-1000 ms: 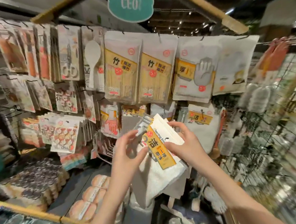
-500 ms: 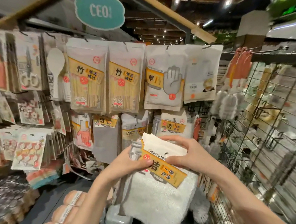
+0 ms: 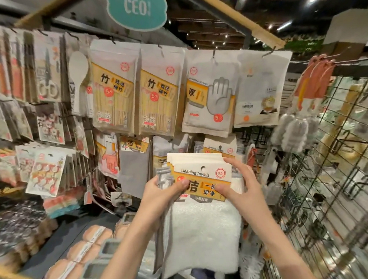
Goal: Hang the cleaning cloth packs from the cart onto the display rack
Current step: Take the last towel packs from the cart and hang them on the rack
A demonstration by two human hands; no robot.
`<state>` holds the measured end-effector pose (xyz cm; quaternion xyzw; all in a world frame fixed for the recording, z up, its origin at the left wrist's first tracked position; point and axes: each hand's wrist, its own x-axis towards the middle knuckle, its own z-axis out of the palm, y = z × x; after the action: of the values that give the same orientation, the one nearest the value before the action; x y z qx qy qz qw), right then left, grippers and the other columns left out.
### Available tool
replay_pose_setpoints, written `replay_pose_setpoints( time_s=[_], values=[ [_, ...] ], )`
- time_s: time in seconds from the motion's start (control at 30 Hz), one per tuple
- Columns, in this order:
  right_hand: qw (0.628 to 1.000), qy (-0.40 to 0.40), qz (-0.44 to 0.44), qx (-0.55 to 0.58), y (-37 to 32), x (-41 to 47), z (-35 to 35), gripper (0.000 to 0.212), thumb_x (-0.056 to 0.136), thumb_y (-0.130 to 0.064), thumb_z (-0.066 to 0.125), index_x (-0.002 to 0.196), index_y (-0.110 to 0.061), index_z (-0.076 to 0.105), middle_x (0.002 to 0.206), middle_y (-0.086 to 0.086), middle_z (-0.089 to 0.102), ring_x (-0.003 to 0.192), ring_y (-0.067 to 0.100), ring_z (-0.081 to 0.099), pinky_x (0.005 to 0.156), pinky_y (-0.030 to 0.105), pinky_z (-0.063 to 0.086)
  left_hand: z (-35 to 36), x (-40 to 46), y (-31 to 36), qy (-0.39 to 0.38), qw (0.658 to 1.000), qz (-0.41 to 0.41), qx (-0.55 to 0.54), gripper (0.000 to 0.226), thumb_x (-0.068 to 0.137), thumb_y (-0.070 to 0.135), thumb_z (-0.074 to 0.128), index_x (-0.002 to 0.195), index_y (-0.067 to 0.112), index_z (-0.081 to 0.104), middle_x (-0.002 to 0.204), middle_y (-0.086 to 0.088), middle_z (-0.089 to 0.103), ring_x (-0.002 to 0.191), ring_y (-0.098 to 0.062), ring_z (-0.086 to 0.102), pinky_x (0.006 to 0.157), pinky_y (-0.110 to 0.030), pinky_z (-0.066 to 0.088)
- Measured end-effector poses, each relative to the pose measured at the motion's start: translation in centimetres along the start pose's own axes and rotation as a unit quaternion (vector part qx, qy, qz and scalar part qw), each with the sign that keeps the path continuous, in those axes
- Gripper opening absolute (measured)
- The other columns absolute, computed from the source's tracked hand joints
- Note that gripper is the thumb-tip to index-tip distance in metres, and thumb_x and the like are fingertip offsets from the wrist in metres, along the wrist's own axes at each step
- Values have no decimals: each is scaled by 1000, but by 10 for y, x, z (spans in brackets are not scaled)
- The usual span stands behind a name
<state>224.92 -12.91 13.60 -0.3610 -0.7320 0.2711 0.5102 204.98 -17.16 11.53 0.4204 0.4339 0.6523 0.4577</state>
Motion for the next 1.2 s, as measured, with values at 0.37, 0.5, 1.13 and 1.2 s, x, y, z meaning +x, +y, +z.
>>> replay_pose_setpoints(
  time_s=[0.37,0.5,1.13,1.2],
  values=[
    [992,104,72,18,3,17,27,33,74,-4,75,100,-16,58,111,-1,45,97,-11,44,83,-3,31,-3,24,0,-5,999,-31,6,57,59,33,81,107,8,63,94,-1,76,89,-14,72,80,-26,54],
    [990,122,71,30,7,24,36,24,78,-5,71,98,-11,59,107,3,57,98,11,56,87,20,44,-8,32,-2,0,1000,-29,0,48,63,35,79,103,12,65,91,3,76,85,-9,72,66,-13,53],
    [972,110,127,161,53,51,45,20,86,-7,64,96,-19,51,92,-12,69,88,-1,65,64,14,52,-35,60,-27,23,1000,15,13,38,69,48,75,99,25,73,101,-1,75,94,-18,71,80,-32,52],
    [971,95,129,179,57,51,46,21,86,-5,63,97,-17,50,89,-14,71,83,-2,66,62,13,52,-37,61,-27,15,1000,16,17,38,69,52,77,100,30,73,102,0,75,94,-17,71,74,-25,53]
  ],
)
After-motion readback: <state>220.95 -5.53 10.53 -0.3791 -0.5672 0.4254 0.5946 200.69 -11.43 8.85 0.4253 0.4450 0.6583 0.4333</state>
